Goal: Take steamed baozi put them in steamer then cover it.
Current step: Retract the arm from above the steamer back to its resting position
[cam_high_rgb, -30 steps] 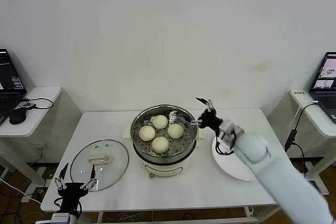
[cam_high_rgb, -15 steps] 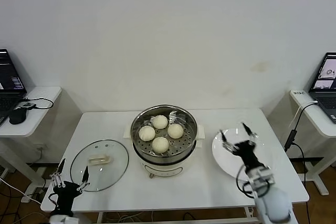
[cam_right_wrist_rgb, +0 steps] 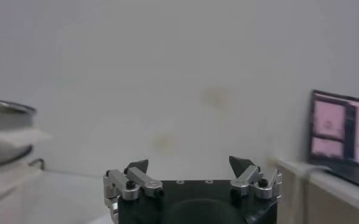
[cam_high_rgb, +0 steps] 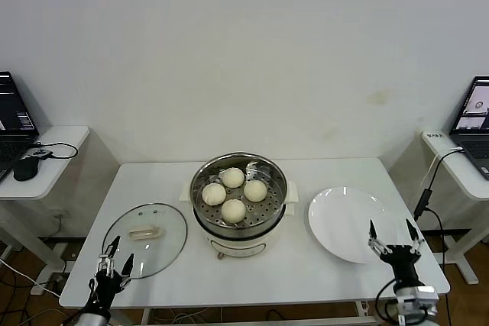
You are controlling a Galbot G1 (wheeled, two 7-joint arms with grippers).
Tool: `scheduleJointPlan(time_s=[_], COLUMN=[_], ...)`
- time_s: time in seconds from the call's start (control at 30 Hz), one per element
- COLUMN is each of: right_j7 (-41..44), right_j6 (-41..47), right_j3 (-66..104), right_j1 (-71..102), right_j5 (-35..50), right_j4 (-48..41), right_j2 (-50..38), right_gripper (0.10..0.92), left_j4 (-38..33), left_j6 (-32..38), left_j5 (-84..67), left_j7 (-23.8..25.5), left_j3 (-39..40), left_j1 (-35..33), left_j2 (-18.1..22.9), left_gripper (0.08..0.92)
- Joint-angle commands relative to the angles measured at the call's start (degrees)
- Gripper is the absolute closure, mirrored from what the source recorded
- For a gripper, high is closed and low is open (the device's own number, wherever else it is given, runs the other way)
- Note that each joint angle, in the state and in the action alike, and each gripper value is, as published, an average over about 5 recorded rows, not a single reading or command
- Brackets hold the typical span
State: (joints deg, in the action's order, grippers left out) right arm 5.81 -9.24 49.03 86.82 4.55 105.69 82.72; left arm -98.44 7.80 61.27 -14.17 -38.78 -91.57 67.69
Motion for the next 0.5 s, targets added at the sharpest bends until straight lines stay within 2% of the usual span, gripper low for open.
scheduleJointPlan(time_s=[0.03,0.5], right_j7=[-0.77,-1.01], right_j6=[-0.78,-1.03], right_j3=[3.94,4.05], right_j1=[3.59,4.72], right_j5=[-1.96,-3.77], right_j4=[-0.03,-0.41], right_j2=[3.54,4.91], right_gripper=[0.203,0.203], left_j4=[7.15,15.14], left_j6=[0.2,0.77], left_j5=[8.19,8.45], left_j7=[1.23,1.04], left_j3=[1.48,3.58], left_j1=[9.85,16.8], left_j2=[-1.42,-1.71], left_gripper=[0.177,0.177])
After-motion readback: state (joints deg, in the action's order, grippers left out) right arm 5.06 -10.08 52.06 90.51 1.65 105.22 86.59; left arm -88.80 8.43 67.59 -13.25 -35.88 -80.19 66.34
